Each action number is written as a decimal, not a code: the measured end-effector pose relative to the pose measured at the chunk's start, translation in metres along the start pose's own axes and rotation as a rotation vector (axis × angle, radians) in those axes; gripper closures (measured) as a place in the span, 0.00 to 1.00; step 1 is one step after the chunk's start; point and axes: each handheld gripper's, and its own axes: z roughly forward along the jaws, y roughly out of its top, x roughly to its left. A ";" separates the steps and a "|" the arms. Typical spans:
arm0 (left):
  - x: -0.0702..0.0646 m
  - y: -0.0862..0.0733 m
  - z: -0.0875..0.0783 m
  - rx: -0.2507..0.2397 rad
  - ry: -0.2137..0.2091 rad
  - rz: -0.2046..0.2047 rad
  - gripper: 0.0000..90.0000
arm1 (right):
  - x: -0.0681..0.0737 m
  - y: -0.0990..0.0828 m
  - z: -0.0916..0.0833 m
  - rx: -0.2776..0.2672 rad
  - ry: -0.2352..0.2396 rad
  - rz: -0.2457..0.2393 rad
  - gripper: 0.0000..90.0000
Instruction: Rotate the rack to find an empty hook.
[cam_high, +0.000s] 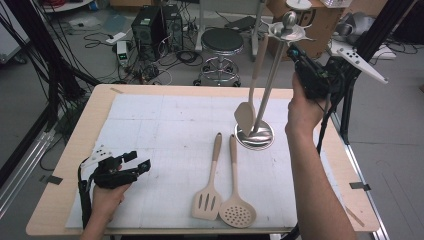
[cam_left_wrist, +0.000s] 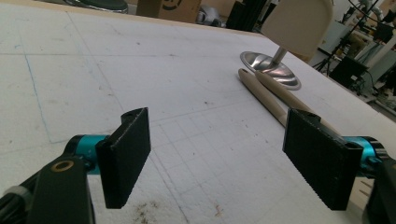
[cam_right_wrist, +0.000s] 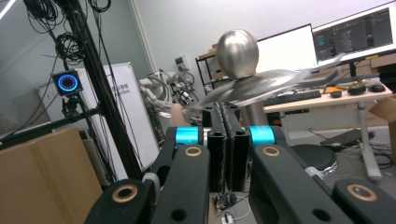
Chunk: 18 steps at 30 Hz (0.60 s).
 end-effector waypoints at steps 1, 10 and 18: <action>0.000 0.000 0.000 0.000 0.000 0.000 0.27 | 0.002 0.000 0.001 -0.001 0.000 0.004 0.99; 0.000 0.000 -0.001 -0.005 0.000 0.000 0.27 | 0.014 -0.006 0.017 0.032 0.022 0.021 0.99; 0.001 0.001 -0.002 -0.006 0.000 0.002 0.27 | 0.012 -0.008 0.017 0.028 0.024 0.034 0.99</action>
